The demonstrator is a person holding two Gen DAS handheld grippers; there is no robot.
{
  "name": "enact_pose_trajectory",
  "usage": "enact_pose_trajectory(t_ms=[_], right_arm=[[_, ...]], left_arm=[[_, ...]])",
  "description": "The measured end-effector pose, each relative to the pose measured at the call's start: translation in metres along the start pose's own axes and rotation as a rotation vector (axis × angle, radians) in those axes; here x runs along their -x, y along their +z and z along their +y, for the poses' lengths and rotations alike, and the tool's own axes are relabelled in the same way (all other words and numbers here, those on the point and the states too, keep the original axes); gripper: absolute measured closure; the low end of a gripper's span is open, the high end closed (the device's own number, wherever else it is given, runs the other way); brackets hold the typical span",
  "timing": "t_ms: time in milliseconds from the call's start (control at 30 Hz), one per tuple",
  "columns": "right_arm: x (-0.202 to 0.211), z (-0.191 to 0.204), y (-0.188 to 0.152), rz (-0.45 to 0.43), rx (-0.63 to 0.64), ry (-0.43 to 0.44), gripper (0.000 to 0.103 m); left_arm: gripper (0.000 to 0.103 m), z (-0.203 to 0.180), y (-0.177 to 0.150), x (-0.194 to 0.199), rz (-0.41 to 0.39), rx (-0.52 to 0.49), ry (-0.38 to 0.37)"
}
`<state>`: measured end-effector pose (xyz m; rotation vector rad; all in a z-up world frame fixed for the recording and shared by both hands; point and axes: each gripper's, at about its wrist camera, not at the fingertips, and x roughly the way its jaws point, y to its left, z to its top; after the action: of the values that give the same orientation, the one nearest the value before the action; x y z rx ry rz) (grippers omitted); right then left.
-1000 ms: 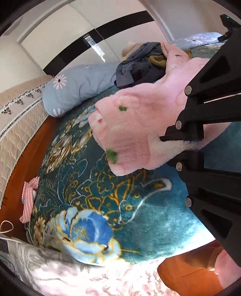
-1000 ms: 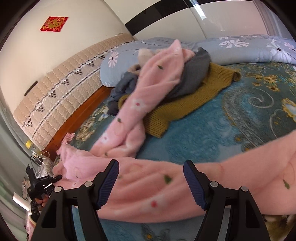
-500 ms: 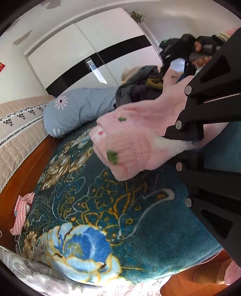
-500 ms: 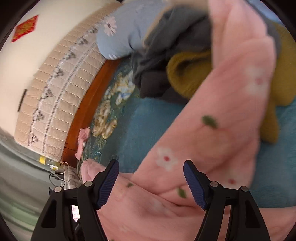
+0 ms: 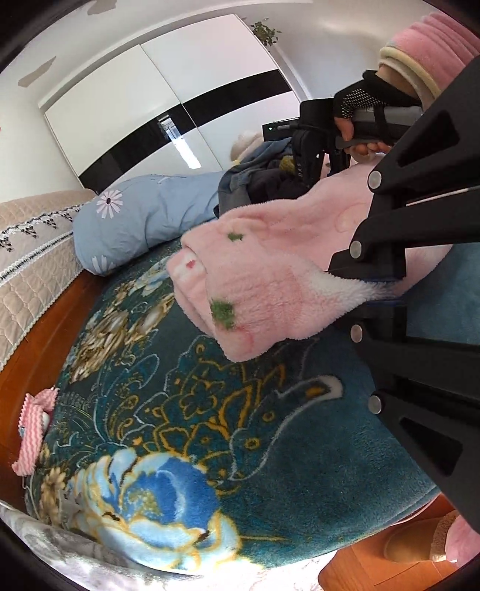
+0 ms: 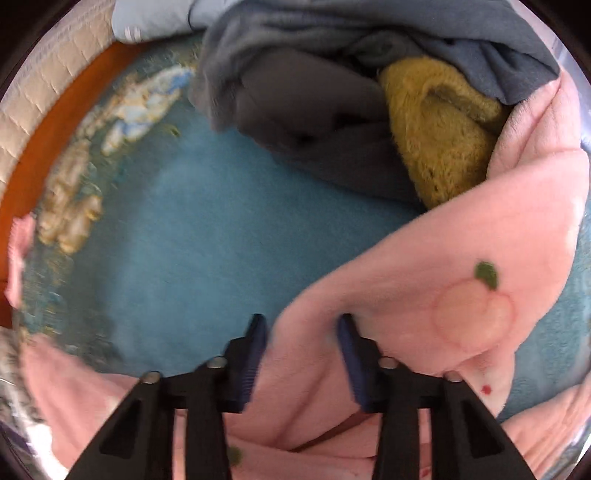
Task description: Fold clothes
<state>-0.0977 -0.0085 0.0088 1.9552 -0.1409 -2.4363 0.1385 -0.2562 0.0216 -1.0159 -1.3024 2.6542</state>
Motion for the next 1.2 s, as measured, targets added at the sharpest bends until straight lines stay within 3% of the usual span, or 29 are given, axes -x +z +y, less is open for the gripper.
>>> enact_pose_trajectory(t_ms=[67,167,233,300,367,467,500,600,633,700,867,900,967,1067,1200], right_arm=[[0.0,-0.004,-0.003,-0.007,0.0,0.006,0.081],[0.021,-0.018,-0.002,-0.084,-0.06,0.134,0.093],[0.049,-0.03,0.004,-0.185,-0.107,0.233,0.095],[0.095,-0.049,0.012,-0.324,-0.151,0.32,0.096],[0.139,-0.069,0.016,-0.455,-0.194,0.365,0.096],[0.194,-0.107,0.021,-0.619,-0.237,0.373,0.096],[0.199,-0.12,0.02,-0.634,-0.24,0.341,0.096],[0.171,-0.147,0.013,-0.509,-0.249,0.247,0.096],[0.153,-0.158,0.008,-0.449,-0.271,0.235,0.096],[0.121,-0.176,-0.002,-0.354,-0.314,0.236,0.096],[0.087,-0.192,-0.017,-0.252,-0.343,0.266,0.09],[0.09,-0.192,-0.018,-0.25,-0.329,0.27,0.084],[0.106,-0.187,-0.022,-0.251,-0.282,0.259,0.051],[0.14,-0.168,-0.03,-0.29,-0.177,0.228,0.045],[0.178,-0.12,-0.036,-0.37,0.005,0.233,0.04]], left_arm=[[0.097,0.002,0.0,-0.002,0.009,0.003,0.007],[0.097,-0.001,-0.001,0.001,-0.013,-0.021,-0.004],[0.098,-0.011,-0.003,0.016,-0.089,-0.062,-0.077],[0.098,-0.024,-0.004,0.041,-0.2,-0.113,-0.203],[0.098,-0.036,-0.007,0.06,-0.282,-0.179,-0.243],[0.098,-0.038,-0.008,0.051,-0.253,-0.214,-0.098],[0.098,-0.029,-0.007,0.035,-0.183,-0.174,-0.027],[0.098,0.007,-0.008,-0.005,0.049,-0.006,0.111],[0.098,0.019,-0.009,-0.012,0.094,0.046,0.118],[0.098,0.03,-0.008,-0.009,0.098,0.108,0.059],[0.098,0.016,-0.003,0.0,0.066,0.021,0.065],[0.098,0.016,-0.003,-0.001,0.065,0.025,0.056],[0.098,0.017,-0.001,0.001,0.062,0.037,0.03],[0.096,0.019,0.004,0.002,0.06,0.067,-0.022],[0.064,0.02,0.006,0.002,0.045,0.093,-0.089]])
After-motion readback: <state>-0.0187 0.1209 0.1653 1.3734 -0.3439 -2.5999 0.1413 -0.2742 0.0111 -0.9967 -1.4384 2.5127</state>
